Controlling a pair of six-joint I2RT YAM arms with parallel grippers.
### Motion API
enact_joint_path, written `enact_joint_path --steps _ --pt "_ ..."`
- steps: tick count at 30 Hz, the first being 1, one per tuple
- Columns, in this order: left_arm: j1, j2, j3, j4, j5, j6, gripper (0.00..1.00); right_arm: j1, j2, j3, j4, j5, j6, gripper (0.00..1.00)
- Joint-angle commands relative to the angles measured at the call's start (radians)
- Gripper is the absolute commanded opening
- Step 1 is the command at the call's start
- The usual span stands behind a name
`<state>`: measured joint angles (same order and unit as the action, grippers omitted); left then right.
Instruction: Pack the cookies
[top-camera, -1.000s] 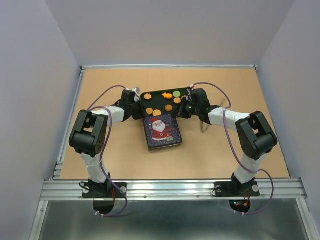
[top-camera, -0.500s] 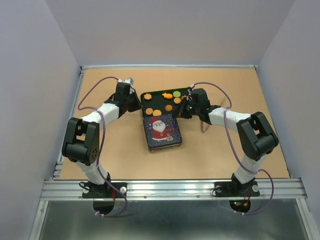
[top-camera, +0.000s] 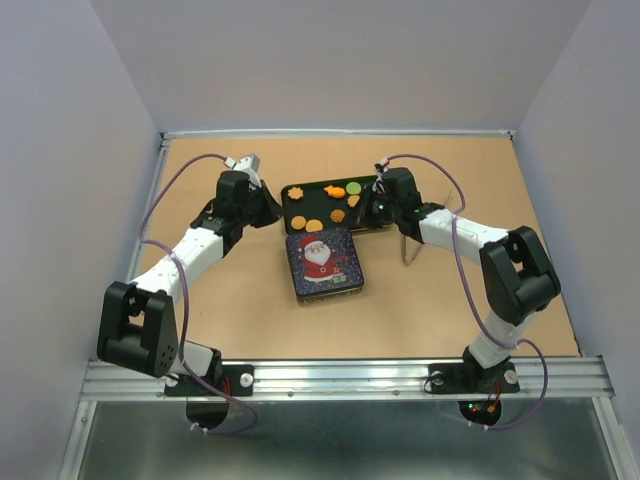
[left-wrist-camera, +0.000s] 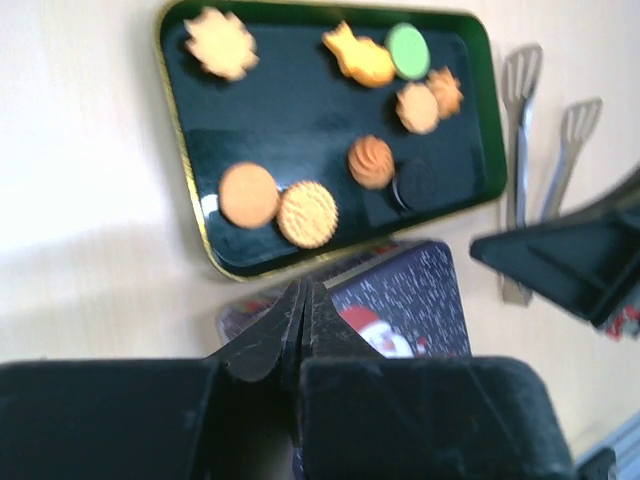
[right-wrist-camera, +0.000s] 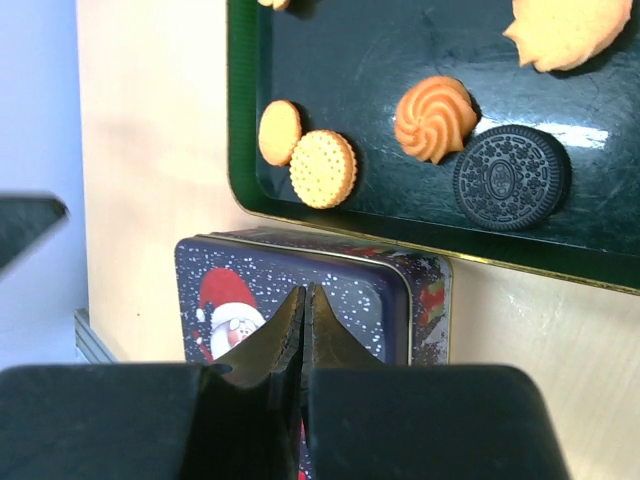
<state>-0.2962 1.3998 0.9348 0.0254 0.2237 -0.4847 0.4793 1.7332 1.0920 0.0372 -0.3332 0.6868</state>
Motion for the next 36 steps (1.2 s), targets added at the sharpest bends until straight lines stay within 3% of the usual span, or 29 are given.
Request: enact_joint_path --steps 1,6,10,13,21,31,36 --pt "-0.049 -0.087 -0.066 0.083 0.069 -0.008 0.0 0.007 -0.05 0.054 0.013 0.002 -0.013 0.0" --pt "-0.112 -0.116 -0.113 0.163 0.14 -0.009 0.0 0.005 -0.064 0.043 0.007 0.026 -0.018 0.0" --pt "-0.115 -0.07 -0.143 0.173 0.086 -0.061 0.0 0.005 -0.072 0.029 0.0 0.039 -0.016 0.0" --pt "-0.087 -0.016 -0.192 0.163 0.002 -0.123 0.0 0.005 -0.081 0.016 -0.003 0.048 -0.016 0.0" --pt "-0.021 0.102 -0.35 0.338 0.043 -0.226 0.0 0.004 -0.115 -0.024 -0.016 0.072 -0.03 0.0" --pt "-0.009 0.018 -0.22 0.272 0.054 -0.177 0.0 0.004 -0.123 -0.009 -0.023 0.08 -0.055 0.0" --pt "-0.009 -0.1 -0.094 0.163 -0.026 -0.106 0.0 0.004 -0.164 0.043 -0.034 0.089 -0.099 0.0"
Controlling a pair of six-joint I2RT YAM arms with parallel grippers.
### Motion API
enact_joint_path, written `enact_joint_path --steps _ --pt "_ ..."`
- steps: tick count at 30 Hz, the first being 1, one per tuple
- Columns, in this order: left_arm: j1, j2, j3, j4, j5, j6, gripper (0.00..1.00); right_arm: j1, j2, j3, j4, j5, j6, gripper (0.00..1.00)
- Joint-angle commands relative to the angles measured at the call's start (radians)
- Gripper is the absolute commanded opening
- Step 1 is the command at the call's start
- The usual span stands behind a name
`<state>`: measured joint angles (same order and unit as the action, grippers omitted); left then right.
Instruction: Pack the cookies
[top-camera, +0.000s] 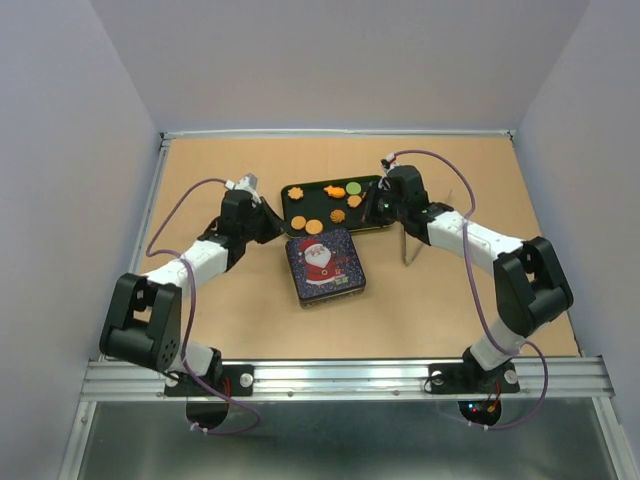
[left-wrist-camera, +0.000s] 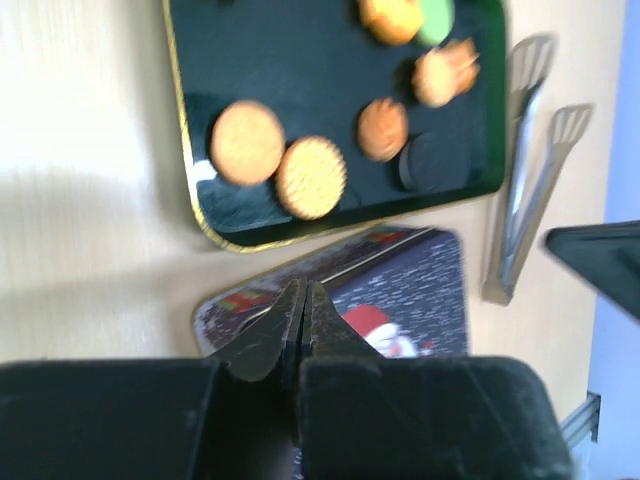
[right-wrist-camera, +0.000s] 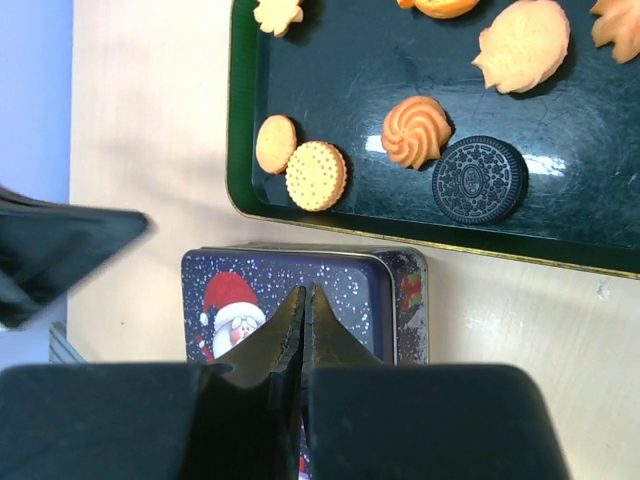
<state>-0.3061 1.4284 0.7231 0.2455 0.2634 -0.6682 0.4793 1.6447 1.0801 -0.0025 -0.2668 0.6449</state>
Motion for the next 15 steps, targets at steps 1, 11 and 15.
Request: enact_joint_path --steps 1,11,15 --pt "0.001 -0.15 0.13 -0.066 -0.085 0.093 0.0 0.004 -0.083 0.063 0.006 0.021 -0.07 0.01" --pt "0.002 -0.387 0.101 -0.074 -0.447 0.168 0.06 0.004 -0.287 0.047 -0.024 0.044 -0.146 0.52" --pt "0.004 -0.457 0.036 -0.075 -0.696 0.112 0.25 0.004 -0.427 -0.005 -0.022 0.096 -0.178 0.6"
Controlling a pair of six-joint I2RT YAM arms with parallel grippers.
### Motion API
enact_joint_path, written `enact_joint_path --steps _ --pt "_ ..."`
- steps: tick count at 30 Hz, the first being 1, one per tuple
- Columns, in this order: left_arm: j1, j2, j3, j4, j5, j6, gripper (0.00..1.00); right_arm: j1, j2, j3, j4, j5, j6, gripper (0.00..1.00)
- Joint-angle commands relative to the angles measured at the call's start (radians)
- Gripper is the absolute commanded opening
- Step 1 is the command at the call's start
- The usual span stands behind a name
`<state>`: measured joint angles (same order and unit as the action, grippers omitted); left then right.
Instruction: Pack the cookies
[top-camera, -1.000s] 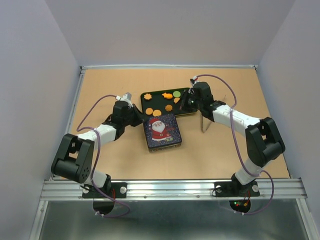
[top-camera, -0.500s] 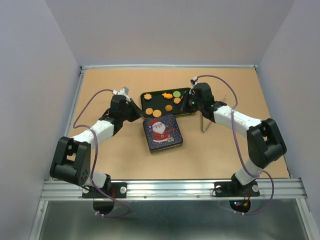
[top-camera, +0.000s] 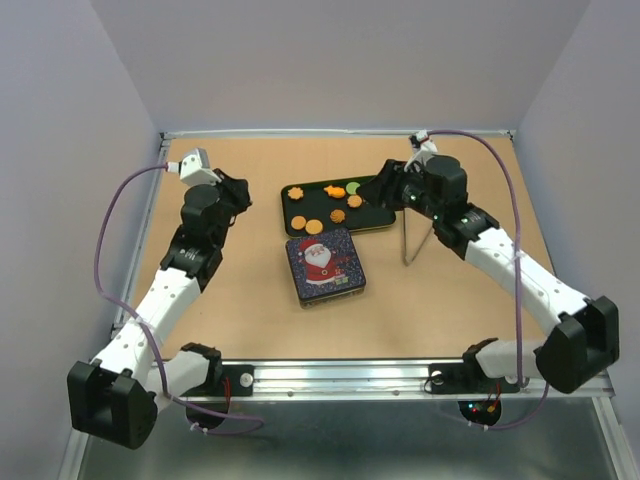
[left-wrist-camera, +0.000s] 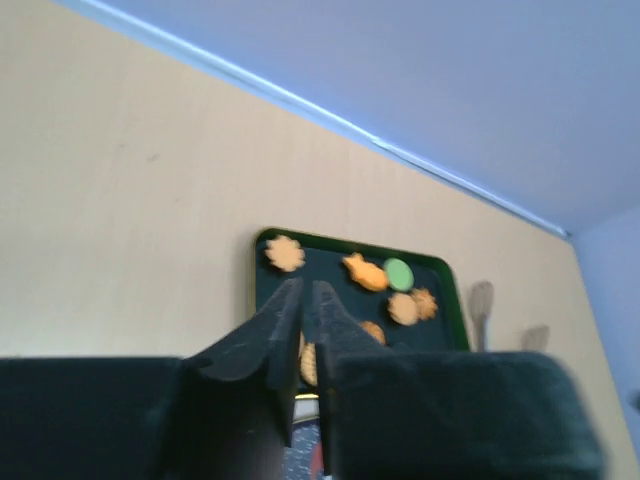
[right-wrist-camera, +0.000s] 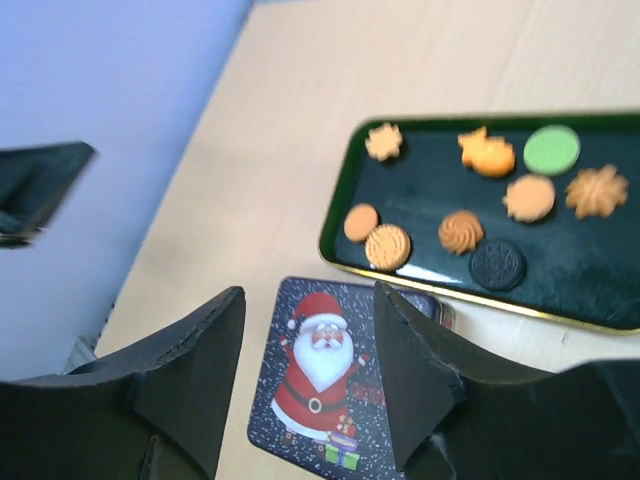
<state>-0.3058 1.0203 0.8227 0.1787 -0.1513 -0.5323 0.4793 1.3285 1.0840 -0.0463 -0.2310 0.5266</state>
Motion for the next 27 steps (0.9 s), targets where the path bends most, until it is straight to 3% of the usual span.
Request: enact_joint_path --steps 1,2,3,4,9,13,18,19,20,25,27 --pt "0.004 -0.067 -0.079 -0.013 -0.338 -0.046 0.33 0.004 -0.133 -0.021 0.02 0.077 -0.063 0.63" --pt "0.007 -0.086 -0.091 -0.022 -0.39 -0.098 0.59 0.004 -0.158 -0.042 0.02 0.084 -0.076 0.64" --pt "0.008 -0.127 -0.114 -0.034 -0.486 -0.125 0.74 0.004 -0.196 -0.053 0.02 0.088 -0.079 0.65" --pt "0.01 -0.147 -0.122 -0.048 -0.528 -0.153 0.97 0.004 -0.219 -0.062 0.02 0.093 -0.08 0.69" --pt "0.013 -0.197 -0.186 0.016 -0.755 -0.184 0.99 0.004 -0.317 -0.125 0.02 0.097 -0.091 0.76" --pt "0.013 -0.155 -0.328 0.321 -0.847 0.085 0.98 0.004 -0.371 -0.159 0.02 0.139 -0.07 0.83" --pt "0.019 -0.011 -0.342 0.358 -1.032 0.16 0.99 0.004 -0.399 -0.196 0.02 0.144 -0.017 0.9" --pt "0.025 0.039 -0.353 0.358 -1.057 0.155 0.99 0.004 -0.403 -0.2 0.02 0.119 -0.019 0.95" --pt "0.033 0.062 -0.356 0.357 -1.071 0.132 0.99 0.004 -0.402 -0.205 0.022 0.107 -0.019 1.0" --pt "0.062 0.203 -0.39 0.402 -1.096 0.006 0.99 0.005 -0.442 -0.251 0.022 0.09 -0.051 1.0" --pt "0.069 0.263 -0.416 0.595 -1.038 0.121 0.98 0.004 -0.466 -0.281 0.029 0.105 -0.072 1.0"
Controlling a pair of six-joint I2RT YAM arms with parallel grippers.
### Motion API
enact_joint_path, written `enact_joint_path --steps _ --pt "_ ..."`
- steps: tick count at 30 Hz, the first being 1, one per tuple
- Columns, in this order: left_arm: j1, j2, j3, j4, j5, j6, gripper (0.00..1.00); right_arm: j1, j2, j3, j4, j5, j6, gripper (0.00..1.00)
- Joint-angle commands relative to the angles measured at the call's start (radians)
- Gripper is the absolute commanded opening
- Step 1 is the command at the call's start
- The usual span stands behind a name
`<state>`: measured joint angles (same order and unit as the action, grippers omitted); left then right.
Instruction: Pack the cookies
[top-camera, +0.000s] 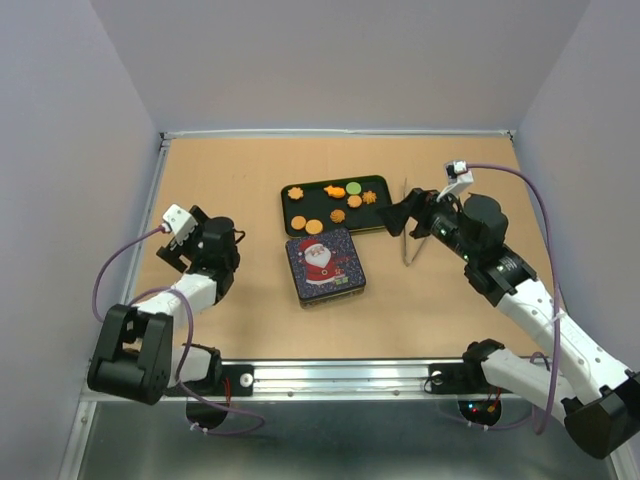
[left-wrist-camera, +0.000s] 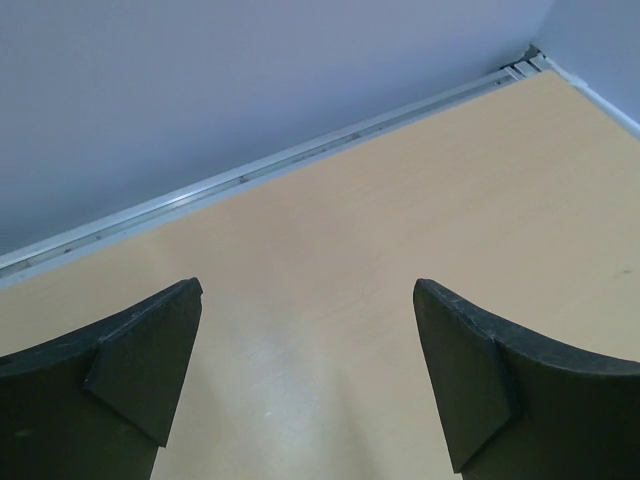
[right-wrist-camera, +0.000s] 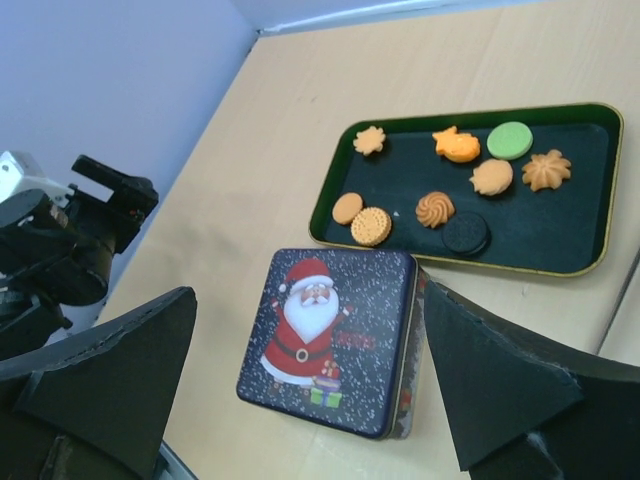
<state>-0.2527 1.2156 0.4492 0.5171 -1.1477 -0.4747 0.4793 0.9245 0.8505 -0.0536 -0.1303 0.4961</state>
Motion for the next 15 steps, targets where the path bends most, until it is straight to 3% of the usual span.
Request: enact_joint_path --steps 1,2,3,5,8,9,10,11,14,15 --pt "0.018 0.076 -0.032 0.276 0.017 0.111 0.99 0.004 -0.088 -0.059 0.038 0.015 -0.048 1.0" --pt "0.023 0.091 -0.046 0.445 0.061 0.158 0.99 0.004 -0.099 -0.065 0.038 0.036 -0.069 1.0" --pt "0.024 0.108 -0.062 0.54 0.186 0.305 0.99 0.005 -0.111 -0.073 0.04 0.044 -0.079 1.0" --pt "0.026 0.153 -0.076 0.688 0.31 0.41 0.93 0.004 -0.134 -0.093 0.041 0.073 -0.099 1.0" --pt "0.027 0.22 -0.062 0.731 0.344 0.481 0.91 0.004 -0.139 -0.108 0.044 0.098 -0.106 1.0" --pt "0.038 0.243 -0.09 0.923 0.385 0.528 0.92 0.004 -0.136 -0.11 0.044 0.103 -0.103 1.0" --pt "0.038 0.26 -0.108 0.942 0.388 0.563 0.93 0.004 -0.13 -0.111 0.044 0.11 -0.097 1.0" --pt "0.039 0.242 -0.077 0.776 0.396 0.5 0.92 0.004 -0.119 -0.117 0.044 0.122 -0.09 1.0" --pt "0.056 0.257 -0.072 0.85 0.44 0.515 0.94 0.004 -0.096 -0.134 0.087 0.153 -0.097 1.0" --pt "0.065 0.249 -0.058 0.766 0.471 0.498 0.95 0.004 -0.076 -0.14 0.093 0.17 -0.103 1.0"
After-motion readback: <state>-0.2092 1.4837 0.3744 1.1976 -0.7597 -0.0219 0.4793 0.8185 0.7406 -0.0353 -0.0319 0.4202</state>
